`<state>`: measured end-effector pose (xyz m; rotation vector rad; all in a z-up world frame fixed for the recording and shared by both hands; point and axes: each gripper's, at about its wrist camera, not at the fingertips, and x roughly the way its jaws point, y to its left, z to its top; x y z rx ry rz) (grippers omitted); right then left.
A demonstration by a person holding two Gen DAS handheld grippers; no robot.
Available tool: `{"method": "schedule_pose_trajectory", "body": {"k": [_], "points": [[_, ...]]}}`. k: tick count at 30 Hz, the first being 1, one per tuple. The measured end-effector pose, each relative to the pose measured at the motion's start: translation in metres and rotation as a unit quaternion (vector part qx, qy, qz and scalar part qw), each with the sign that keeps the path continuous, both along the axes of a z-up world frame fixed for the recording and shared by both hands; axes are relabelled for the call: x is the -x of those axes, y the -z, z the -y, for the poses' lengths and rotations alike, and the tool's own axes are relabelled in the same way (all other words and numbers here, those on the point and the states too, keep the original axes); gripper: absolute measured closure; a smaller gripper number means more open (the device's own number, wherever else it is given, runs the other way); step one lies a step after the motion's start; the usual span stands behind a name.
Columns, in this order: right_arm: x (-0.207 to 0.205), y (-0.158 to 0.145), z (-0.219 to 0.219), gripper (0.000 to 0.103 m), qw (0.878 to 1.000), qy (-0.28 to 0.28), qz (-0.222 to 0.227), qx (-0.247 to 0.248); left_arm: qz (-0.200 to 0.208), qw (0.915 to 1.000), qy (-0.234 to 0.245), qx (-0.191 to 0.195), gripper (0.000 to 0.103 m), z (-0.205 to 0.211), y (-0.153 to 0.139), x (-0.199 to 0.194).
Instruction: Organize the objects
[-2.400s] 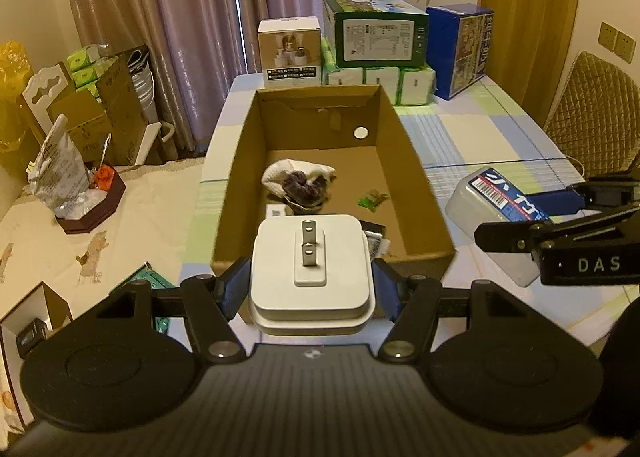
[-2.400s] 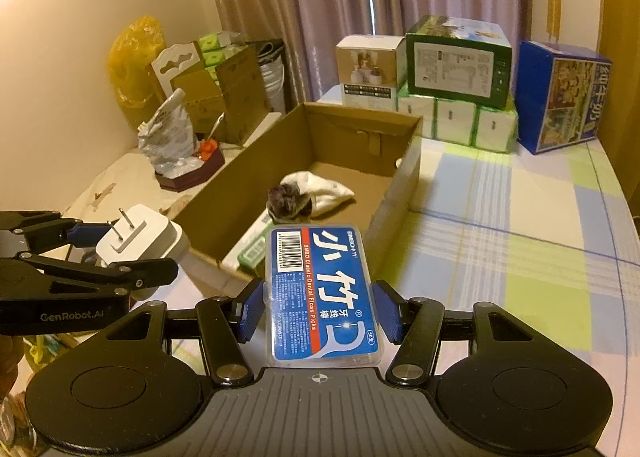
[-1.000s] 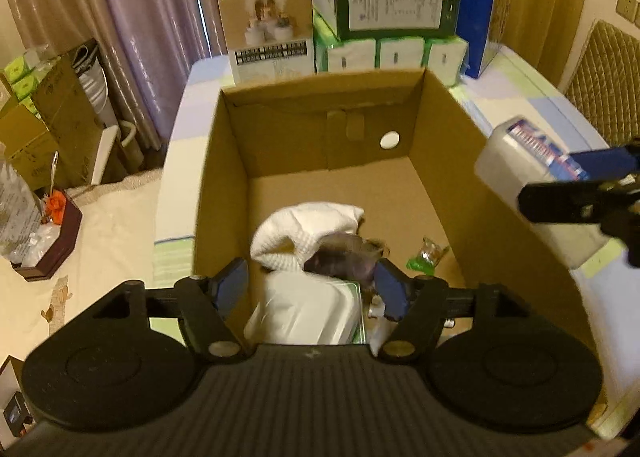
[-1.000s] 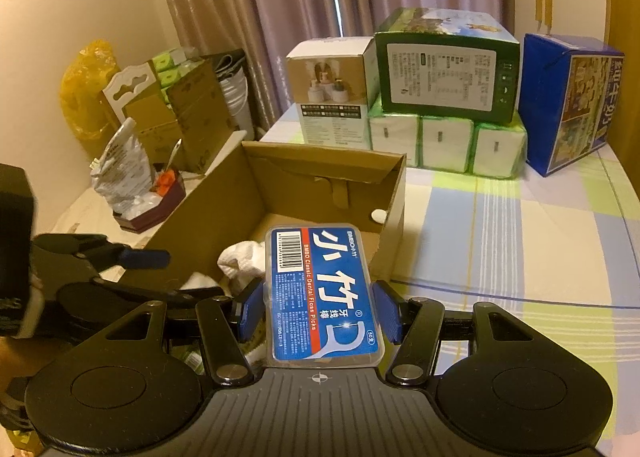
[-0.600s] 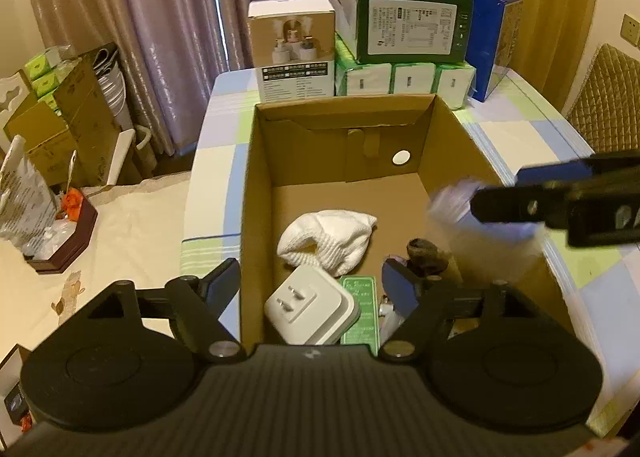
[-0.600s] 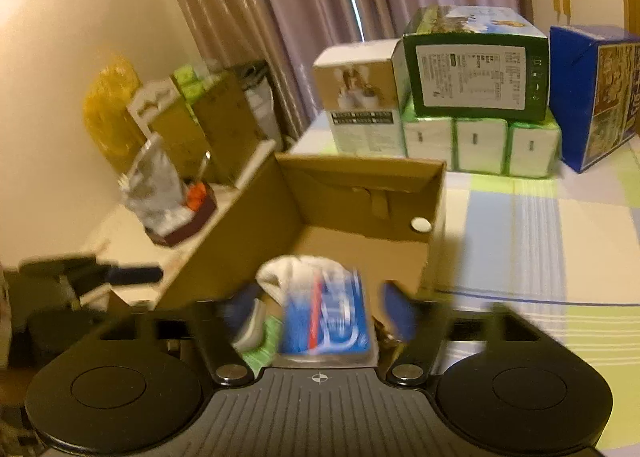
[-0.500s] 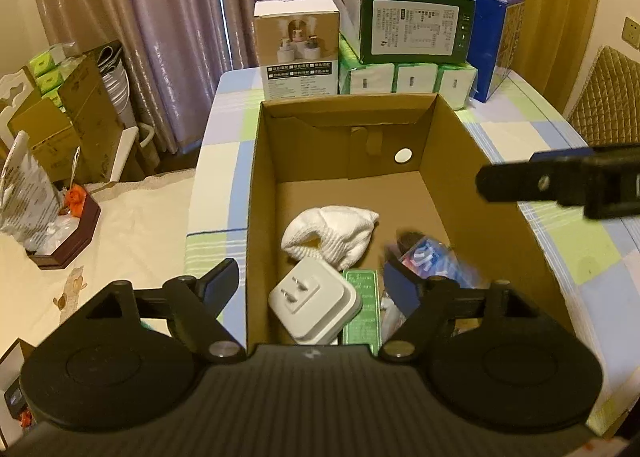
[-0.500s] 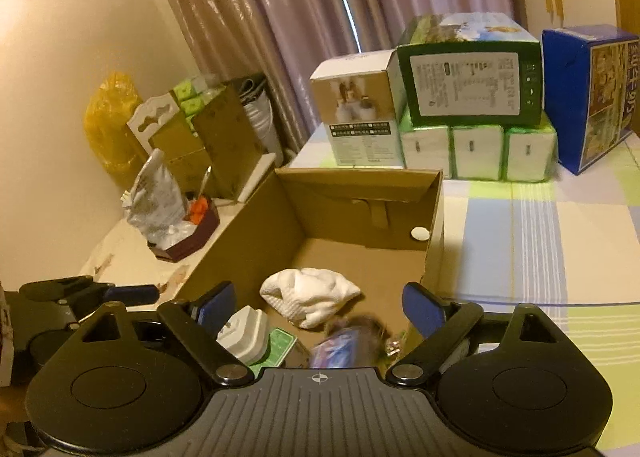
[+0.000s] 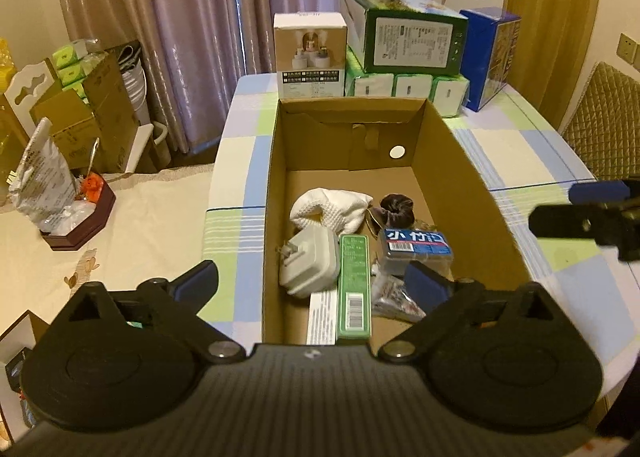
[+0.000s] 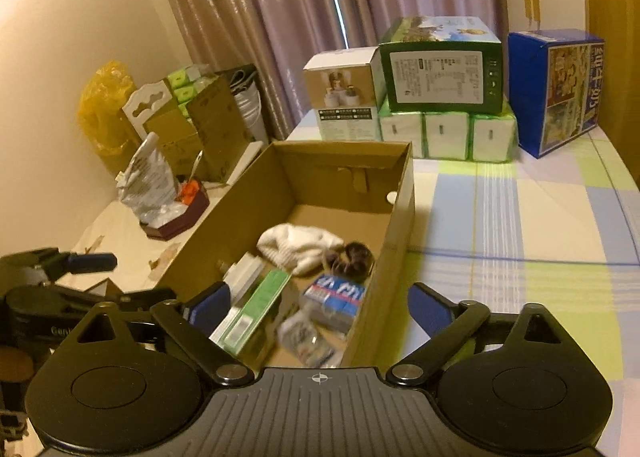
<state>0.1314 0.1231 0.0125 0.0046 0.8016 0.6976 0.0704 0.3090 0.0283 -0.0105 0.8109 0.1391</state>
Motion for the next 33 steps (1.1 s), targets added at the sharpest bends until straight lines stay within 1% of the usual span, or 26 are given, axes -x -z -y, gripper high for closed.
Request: {"method": "schedule_pose_trajectory", "body": {"k": [2, 4, 6, 8, 13, 17, 22, 25, 33], "points": [[0.016, -0.004, 0.005, 0.002, 1.000, 0.001, -0.001, 0.000, 0.007, 1.0000, -0.003, 0.001, 0.001, 0.003, -0.007, 0.014], [0.029, -0.007, 0.007, 0.002, 1.000, 0.009, -0.003, 0.010, 0.006, 1.0000, -0.004, 0.000, 0.001, 0.007, -0.012, 0.027], [0.040, -0.008, 0.011, 0.002, 1.000, 0.017, -0.014, 0.021, 0.010, 0.9999, -0.002, -0.010, 0.001, 0.012, -0.016, 0.039], [0.049, -0.009, 0.017, 0.002, 0.999, 0.020, -0.023, 0.021, 0.014, 0.9997, -0.003, -0.018, 0.001, 0.017, -0.020, 0.051], [0.073, -0.012, 0.028, 0.002, 0.999, 0.024, -0.021, 0.034, 0.003, 0.9999, -0.007, -0.015, 0.001, 0.029, -0.023, 0.076], [0.084, -0.007, 0.033, 0.002, 0.998, 0.023, -0.025, 0.049, -0.010, 0.9997, -0.020, 0.003, 0.001, 0.035, -0.021, 0.092], [0.097, -0.001, 0.038, 0.002, 0.997, 0.021, -0.030, 0.061, -0.007, 0.9994, -0.033, -0.003, 0.001, 0.044, -0.020, 0.109], [0.105, 0.001, 0.039, 0.002, 0.997, 0.017, -0.028, 0.069, -0.006, 0.9989, -0.045, 0.014, 0.001, 0.045, -0.020, 0.117], [0.114, 0.002, 0.043, 0.002, 0.997, 0.019, -0.028, 0.072, 0.000, 0.9986, -0.051, 0.008, 0.001, 0.057, -0.024, 0.130]]}}
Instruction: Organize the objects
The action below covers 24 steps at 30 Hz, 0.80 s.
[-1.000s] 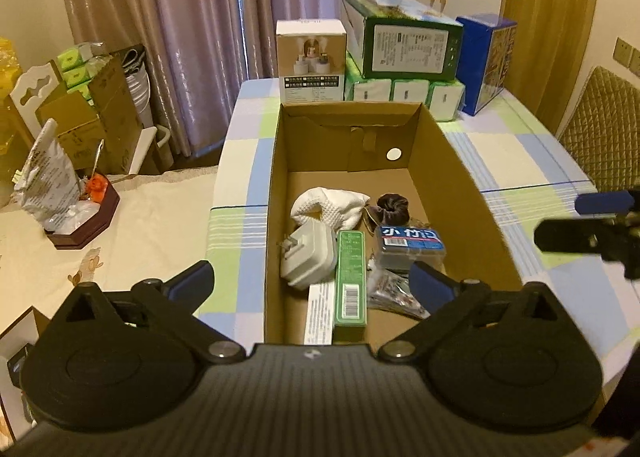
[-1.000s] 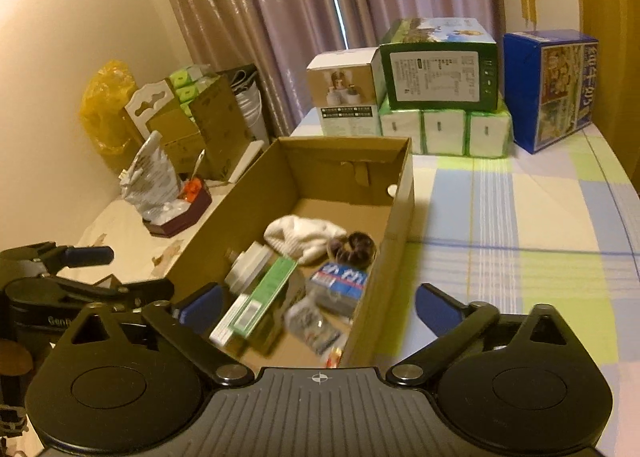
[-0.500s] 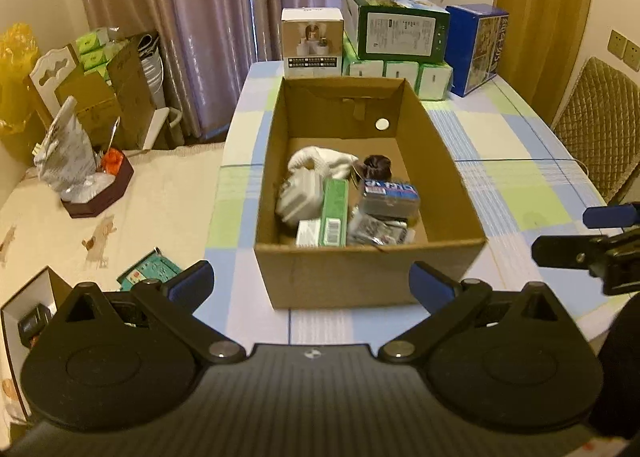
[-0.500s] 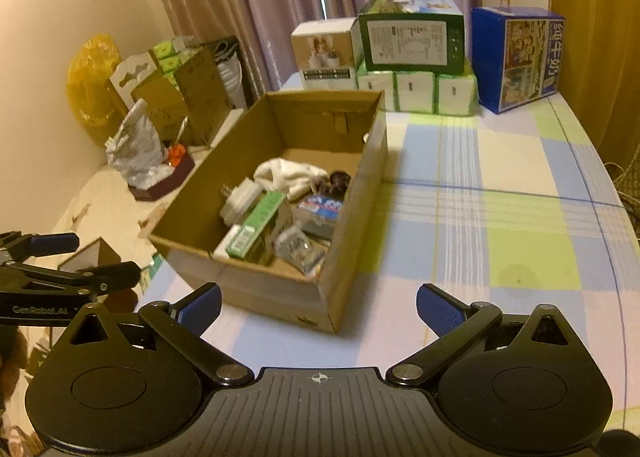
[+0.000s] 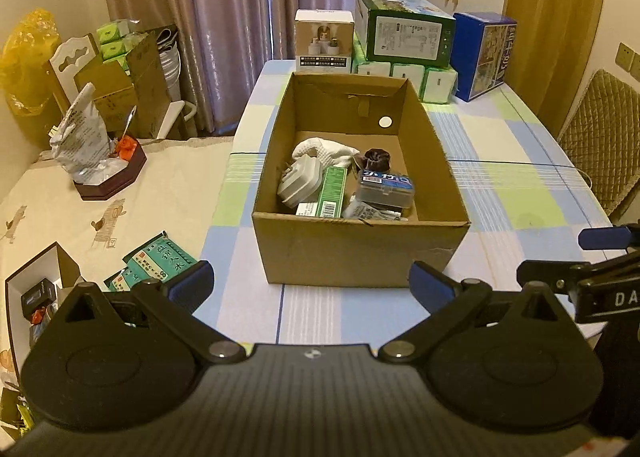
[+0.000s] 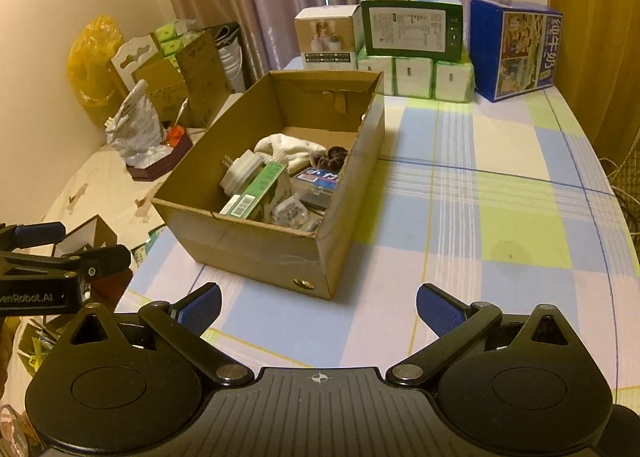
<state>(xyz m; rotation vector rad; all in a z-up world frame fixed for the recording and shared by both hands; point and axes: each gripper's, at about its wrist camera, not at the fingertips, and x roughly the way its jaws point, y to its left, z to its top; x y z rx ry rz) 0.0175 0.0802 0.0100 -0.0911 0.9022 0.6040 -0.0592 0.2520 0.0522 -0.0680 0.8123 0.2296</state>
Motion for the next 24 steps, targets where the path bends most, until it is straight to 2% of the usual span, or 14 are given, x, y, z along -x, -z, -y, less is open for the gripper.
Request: {"method": "schedule_pose_trajectory", "body": {"k": [8, 24], "points": [[0.001, 0.001, 0.006, 0.002, 1.000, 0.007, -0.003, 0.001, -0.002, 1.0000, 0.003, -0.008, 0.001, 0.010, 0.004, 0.007], [0.001, 0.007, 0.009, 0.002, 1.000, 0.014, -0.008, 0.005, -0.005, 1.0000, 0.005, 0.000, 0.001, 0.015, 0.011, 0.007]]}}
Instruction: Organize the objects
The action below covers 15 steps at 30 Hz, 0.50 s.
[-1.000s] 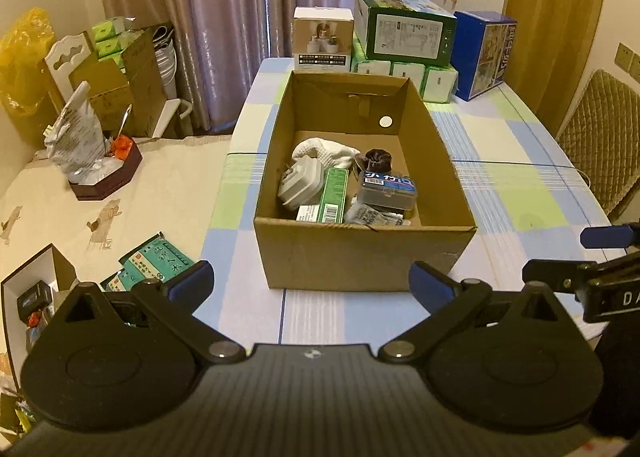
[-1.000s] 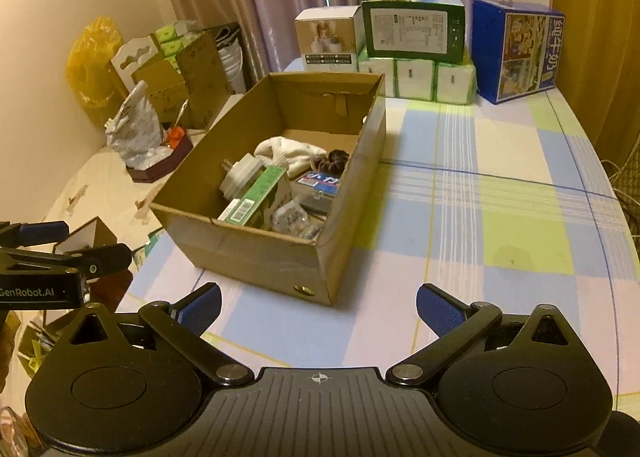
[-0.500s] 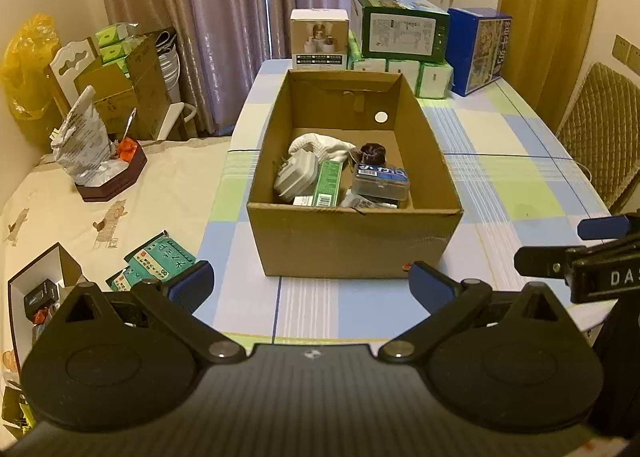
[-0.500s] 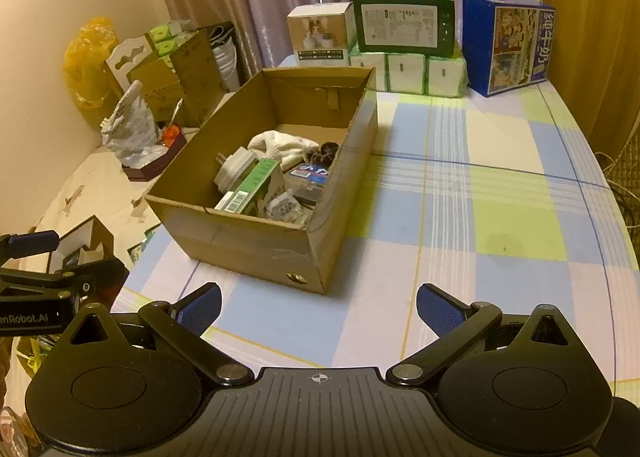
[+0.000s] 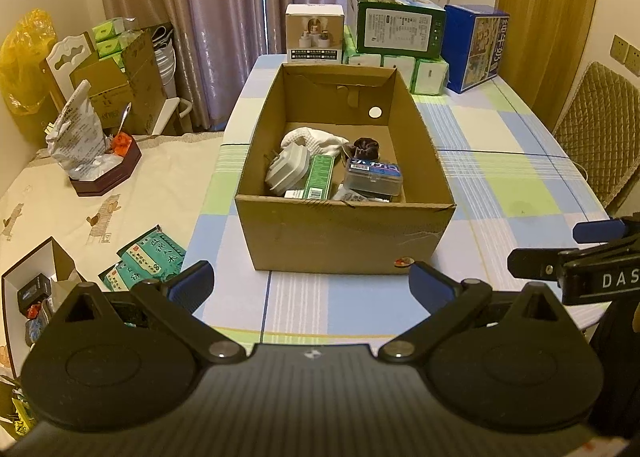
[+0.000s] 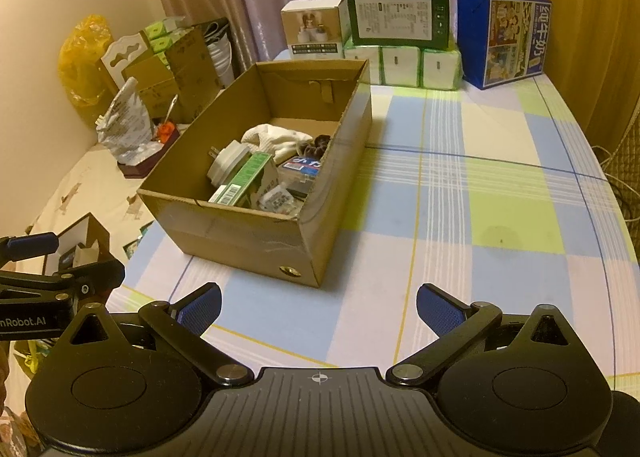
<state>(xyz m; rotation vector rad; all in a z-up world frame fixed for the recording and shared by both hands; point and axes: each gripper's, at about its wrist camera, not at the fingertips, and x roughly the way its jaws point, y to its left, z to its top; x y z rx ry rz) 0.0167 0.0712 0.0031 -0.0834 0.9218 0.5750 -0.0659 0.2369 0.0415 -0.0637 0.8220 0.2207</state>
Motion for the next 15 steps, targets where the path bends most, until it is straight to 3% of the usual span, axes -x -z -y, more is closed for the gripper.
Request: {"method": "schedule_pose_trajectory", "body": {"k": [15], "points": [[0.0011, 0.0022, 0.0009, 0.002, 1.000, 0.003, 0.005, 0.004, 0.001, 1.0000, 0.005, 0.001, 0.001, 0.0032, -0.0002, -0.0019]]}}
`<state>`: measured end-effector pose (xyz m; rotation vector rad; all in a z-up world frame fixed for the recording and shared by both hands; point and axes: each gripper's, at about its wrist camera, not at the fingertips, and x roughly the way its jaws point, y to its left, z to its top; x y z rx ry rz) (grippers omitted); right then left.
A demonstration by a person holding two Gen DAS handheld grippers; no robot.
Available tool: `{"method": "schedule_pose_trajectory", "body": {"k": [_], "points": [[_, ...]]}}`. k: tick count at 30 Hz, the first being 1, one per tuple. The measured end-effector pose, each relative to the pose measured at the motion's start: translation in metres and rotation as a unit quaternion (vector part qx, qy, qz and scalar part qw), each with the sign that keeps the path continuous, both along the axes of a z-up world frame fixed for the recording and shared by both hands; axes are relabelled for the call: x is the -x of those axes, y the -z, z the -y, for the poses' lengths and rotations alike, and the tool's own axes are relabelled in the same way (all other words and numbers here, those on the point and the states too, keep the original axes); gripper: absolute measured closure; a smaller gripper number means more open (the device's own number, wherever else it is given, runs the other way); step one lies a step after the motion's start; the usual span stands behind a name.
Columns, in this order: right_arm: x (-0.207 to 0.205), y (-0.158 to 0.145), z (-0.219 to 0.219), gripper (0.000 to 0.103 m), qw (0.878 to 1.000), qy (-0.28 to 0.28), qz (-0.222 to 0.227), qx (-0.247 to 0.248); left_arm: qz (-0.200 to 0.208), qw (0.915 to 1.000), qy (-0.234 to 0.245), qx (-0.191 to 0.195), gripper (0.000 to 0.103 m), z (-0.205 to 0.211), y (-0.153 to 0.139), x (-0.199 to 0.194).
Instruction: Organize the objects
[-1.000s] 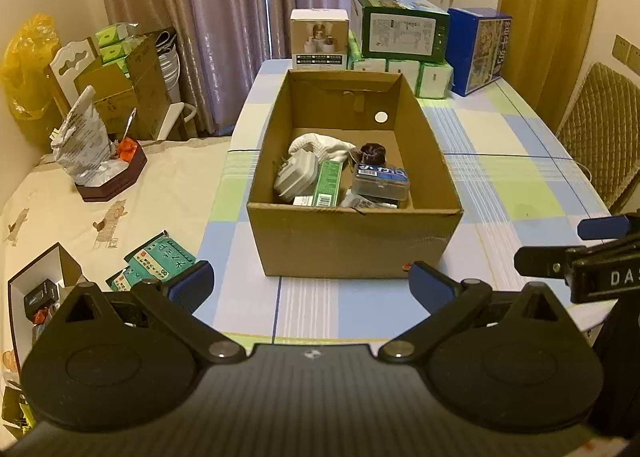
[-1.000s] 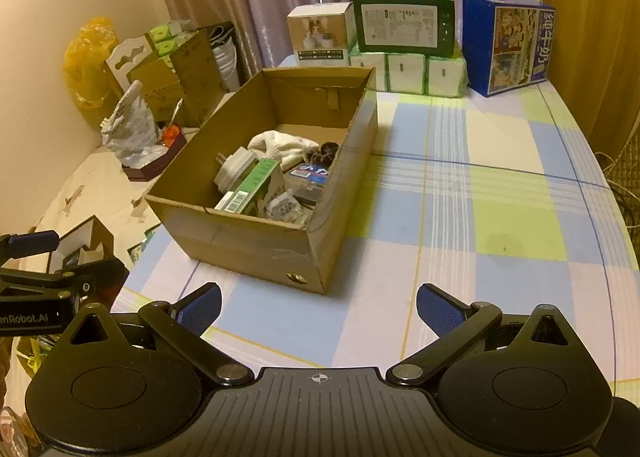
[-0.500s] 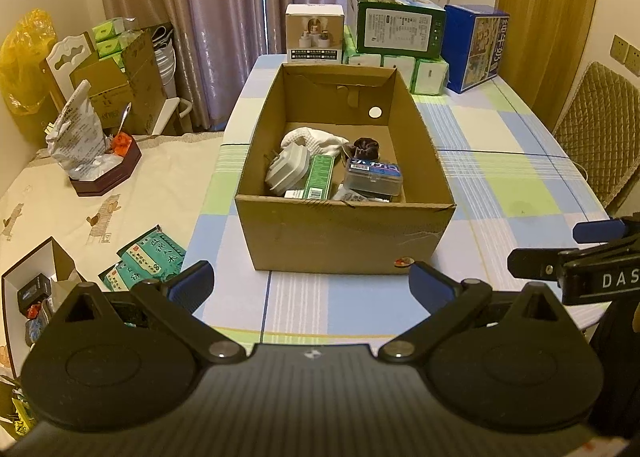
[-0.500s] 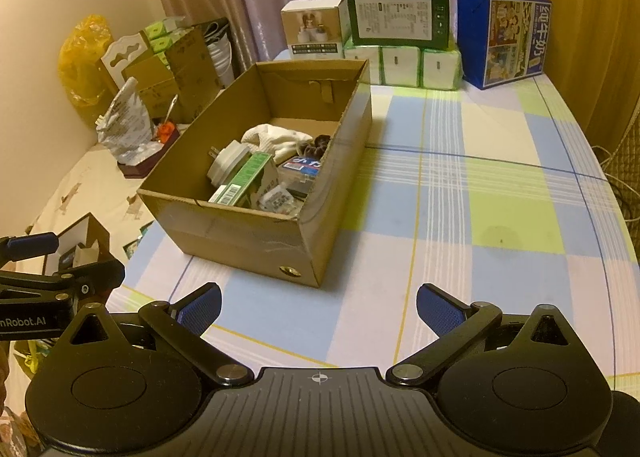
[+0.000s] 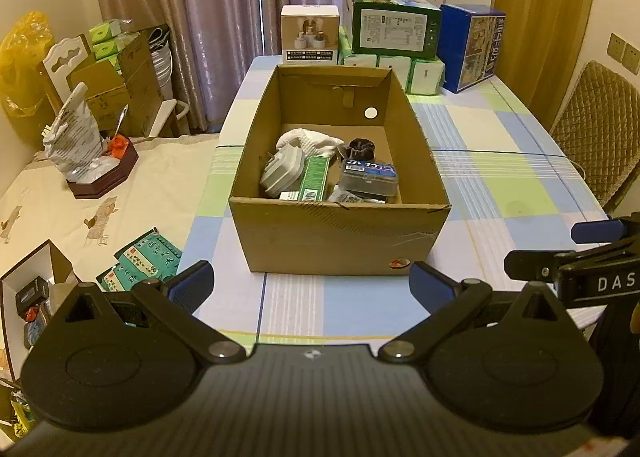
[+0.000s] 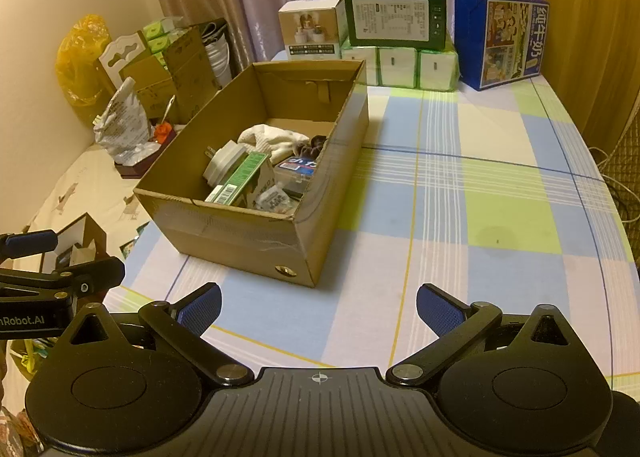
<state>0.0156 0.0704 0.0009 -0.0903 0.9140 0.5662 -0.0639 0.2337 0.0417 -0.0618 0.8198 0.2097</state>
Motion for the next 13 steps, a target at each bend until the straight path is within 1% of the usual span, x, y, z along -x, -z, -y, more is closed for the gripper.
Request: {"method": "schedule_pose_trajectory", "body": {"k": [7, 13], "points": [[0.0005, 0.0010, -0.0005, 0.002, 1.000, -0.001, 0.001, 0.003, -0.001, 1.0000, 0.000, 0.003, 0.001, -0.0004, 0.0007, -0.0024], [0.0005, 0.0009, -0.0005, 0.002, 1.000, 0.000, 0.002, 0.003, 0.010, 0.9999, 0.001, 0.009, 0.001, 0.0001, 0.0014, 0.0005]]}}
